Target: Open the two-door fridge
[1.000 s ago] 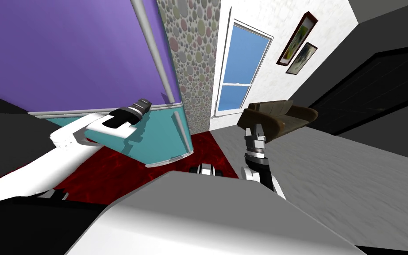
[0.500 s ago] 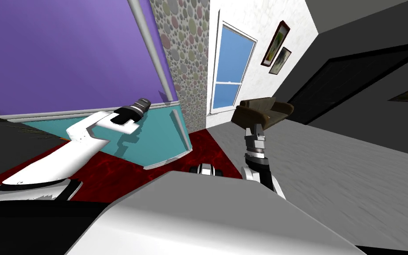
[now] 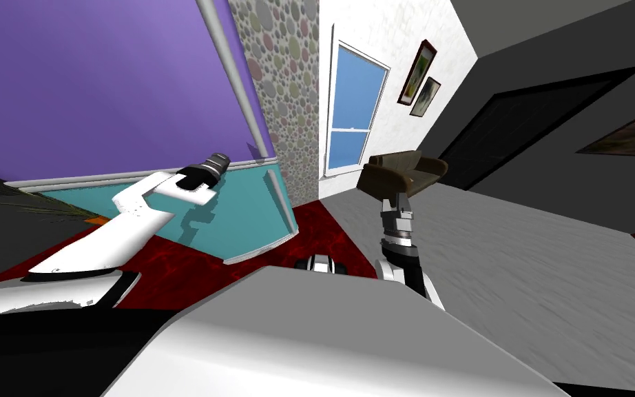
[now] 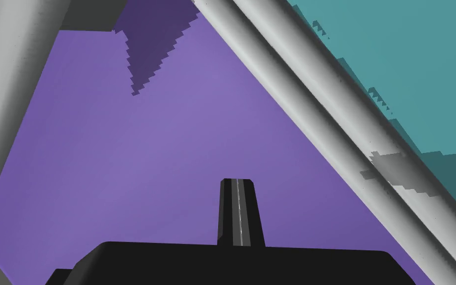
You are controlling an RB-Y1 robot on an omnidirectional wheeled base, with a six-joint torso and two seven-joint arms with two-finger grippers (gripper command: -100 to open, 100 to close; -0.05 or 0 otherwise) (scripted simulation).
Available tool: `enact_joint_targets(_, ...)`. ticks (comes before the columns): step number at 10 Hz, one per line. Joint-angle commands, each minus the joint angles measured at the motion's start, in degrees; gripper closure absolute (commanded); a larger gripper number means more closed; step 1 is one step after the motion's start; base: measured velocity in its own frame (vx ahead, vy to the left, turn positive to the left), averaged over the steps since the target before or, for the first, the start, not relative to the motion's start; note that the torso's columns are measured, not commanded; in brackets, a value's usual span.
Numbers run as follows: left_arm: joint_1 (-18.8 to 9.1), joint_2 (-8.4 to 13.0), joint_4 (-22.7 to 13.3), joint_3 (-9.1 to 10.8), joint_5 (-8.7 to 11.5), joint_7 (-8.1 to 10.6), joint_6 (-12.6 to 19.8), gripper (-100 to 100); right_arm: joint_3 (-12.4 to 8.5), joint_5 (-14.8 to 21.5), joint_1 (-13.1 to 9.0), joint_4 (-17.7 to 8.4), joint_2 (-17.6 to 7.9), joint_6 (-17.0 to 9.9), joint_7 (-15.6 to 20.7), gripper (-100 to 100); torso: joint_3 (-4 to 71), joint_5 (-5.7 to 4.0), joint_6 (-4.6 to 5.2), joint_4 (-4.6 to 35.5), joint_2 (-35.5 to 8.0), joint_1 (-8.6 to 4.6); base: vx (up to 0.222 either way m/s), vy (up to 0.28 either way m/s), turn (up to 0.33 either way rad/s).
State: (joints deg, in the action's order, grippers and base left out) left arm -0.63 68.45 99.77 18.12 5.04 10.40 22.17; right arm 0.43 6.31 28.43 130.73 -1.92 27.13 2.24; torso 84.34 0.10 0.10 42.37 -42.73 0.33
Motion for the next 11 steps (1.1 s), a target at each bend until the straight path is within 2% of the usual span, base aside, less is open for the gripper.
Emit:
enact_joint_targets(1, -4.6, 0.2, -4.7, -2.82, -1.0, -0.05, -1.1, 100, 0.0, 0.0, 0.0, 0.0, 0.0, 0.0, 0.0, 0, -0.4, 0.02, -0.12, 0.2, -0.5, 0.07, -0.330, 0.069, -0.438)
enact_joint_targets(2, -5.5, 0.2, -6.3, -2.82, -1.0, -0.05, -1.1, 100, 0.0, 0.0, 0.0, 0.0, 0.0, 0.0, 0.0, 0, -0.2, -0.09, -0.12, 0.1, -0.2, -0.36, -0.206, -0.035, -0.148)
enact_joint_targets(4, -5.5, 0.2, -9.8, -2.82, -1.0, -0.05, -1.1, 100, 0.0, 0.0, 0.0, 0.0, 0.0, 0.0, 0.0, 0, 0.6, -0.20, -0.15, -0.3, 1.1, -0.62, -0.027, -0.055, 0.043)
enact_joint_targets(5, -8.1, 0.6, -11.8, -5.51, -3.3, -0.17, -3.2, 100, 0.0, 0.0, 0.0, 0.0, 0.0, 0.0, 0.0, 0, 0.7, -0.13, -0.06, -0.3, 1.2, -0.41, -0.239, 0.029, -0.339)
enact_joint_targets(6, -9.7, 0.6, -13.5, -7.06, -3.3, -0.17, -3.2, 100, 0.0, 0.0, 0.0, 0.0, 0.0, 0.0, 0.0, 0, 0.2, -0.04, 0.06, -0.1, 0.3, -0.12, -0.381, 0.039, -0.470)
enact_joint_targets(7, -11.7, 0.6, -15.3, -7.91, -3.3, -0.17, -3.2, 100, 0.0, 0.0, 0.0, 0.0, 0.0, 0.0, 0.0, 0, -0.2, -0.03, -0.09, 0.1, -0.3, -0.16, -0.296, 0.009, -0.402)
enact_joint_targets(8, -13.5, 0.6, -17.2, -7.91, -3.3, -0.17, -3.2, 100, 0.0, 0.0, 0.0, 0.0, 0.0, 0.0, 0.0, 0, -0.1, -0.09, -0.16, 0.1, 0.0, -0.28, -0.155, -0.005, -0.077)
enact_joint_targets(10, -13.6, 0.6, -21.2, -7.91, -3.3, -0.17, -3.2, 100, 0.0, 0.0, 0.0, 0.0, 0.0, 0.0, 0.0, 0, 0.6, -0.09, -0.14, -0.3, 1.1, -0.32, -0.004, -0.011, 0.051)
enact_joint_targets(11, -16.6, 1.0, -22.8, -10.95, -5.7, -0.29, -5.4, 100, 0.0, 0.0, 0.1, 0.0, 0.0, 0.0, 0.0, 0, 0.7, -0.08, -0.07, -0.3, 1.1, -0.30, -0.235, -0.005, -0.410)
